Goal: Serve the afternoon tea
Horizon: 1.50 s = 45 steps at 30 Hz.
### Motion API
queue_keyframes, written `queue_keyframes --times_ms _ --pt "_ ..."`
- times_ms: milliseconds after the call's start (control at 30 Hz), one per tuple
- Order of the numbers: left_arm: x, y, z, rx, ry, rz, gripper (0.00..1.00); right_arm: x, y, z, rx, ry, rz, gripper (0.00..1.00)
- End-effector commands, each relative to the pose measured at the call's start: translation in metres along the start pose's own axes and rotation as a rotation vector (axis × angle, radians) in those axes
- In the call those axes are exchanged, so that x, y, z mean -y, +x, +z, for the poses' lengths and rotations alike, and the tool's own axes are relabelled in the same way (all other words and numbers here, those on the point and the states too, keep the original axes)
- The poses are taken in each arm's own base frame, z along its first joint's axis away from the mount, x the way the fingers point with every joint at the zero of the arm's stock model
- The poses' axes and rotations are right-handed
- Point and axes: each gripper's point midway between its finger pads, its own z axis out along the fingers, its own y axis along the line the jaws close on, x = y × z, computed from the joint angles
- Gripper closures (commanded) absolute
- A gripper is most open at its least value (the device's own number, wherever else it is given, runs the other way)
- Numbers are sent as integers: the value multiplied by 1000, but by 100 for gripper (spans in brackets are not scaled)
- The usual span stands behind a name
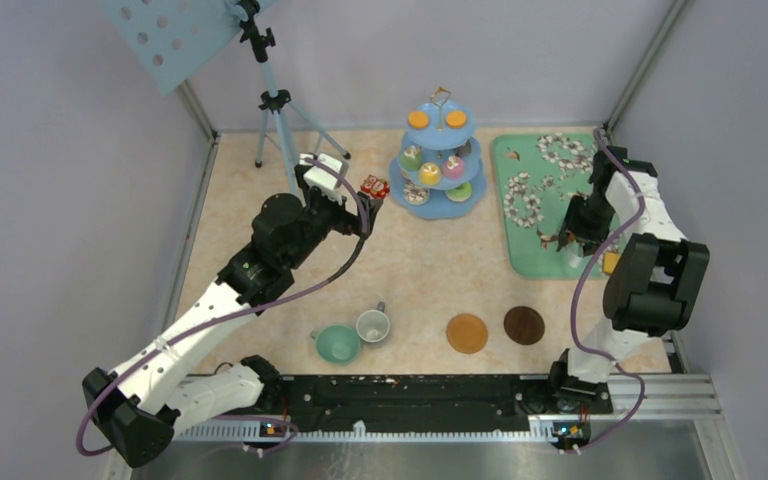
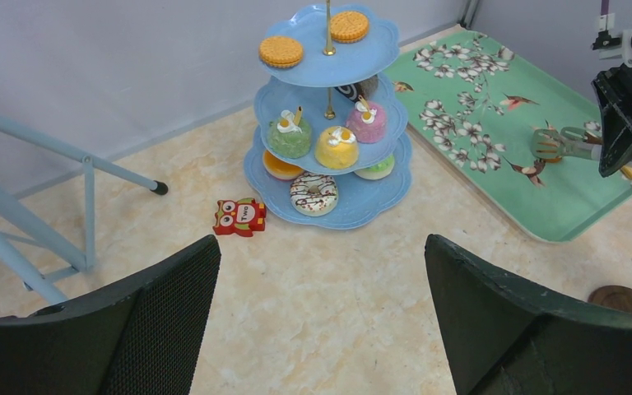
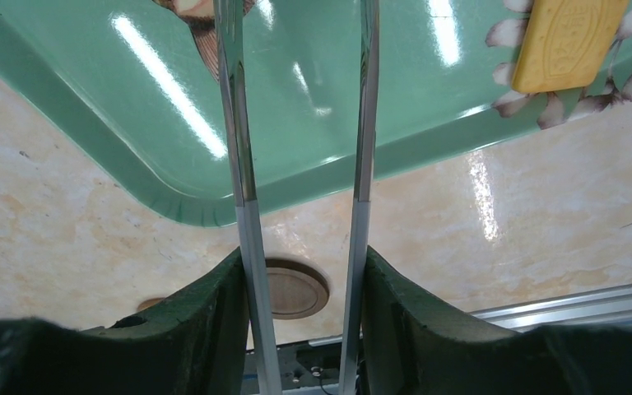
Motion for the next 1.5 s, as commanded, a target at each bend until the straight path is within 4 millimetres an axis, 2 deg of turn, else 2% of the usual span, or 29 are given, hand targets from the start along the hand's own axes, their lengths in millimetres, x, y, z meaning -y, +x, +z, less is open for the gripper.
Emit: queue_keyframes --times_ms 0,333,567,733,867,1100,1200,1467 --pt "0 -16 0 60 -2 1 1 -7 -11 -5 25 -2 -29 54" --pt "-1 -18 -2 67 -9 2 1 -6 -11 2 10 67 -58 58" --pt "-1 -18 -2 67 -8 2 1 -7 -12 0 17 66 -64 75" --pt "-1 -18 -1 66 -9 4 1 -13 -20 -16 85 45 -68 85" --pt "-1 -18 -1 65 -9 4 1 -18 -21 -25 143 7 -61 86" --pt "-2 -16 0 60 -10 -4 1 -27 -20 -27 196 -62 -56 87" --pt "-8 -8 6 35 -34 7 1 -32 -19 -28 218 -99 -58 88" --pt "-17 -12 1 51 -77 29 1 -43 -16 -43 291 -181 -57 88"
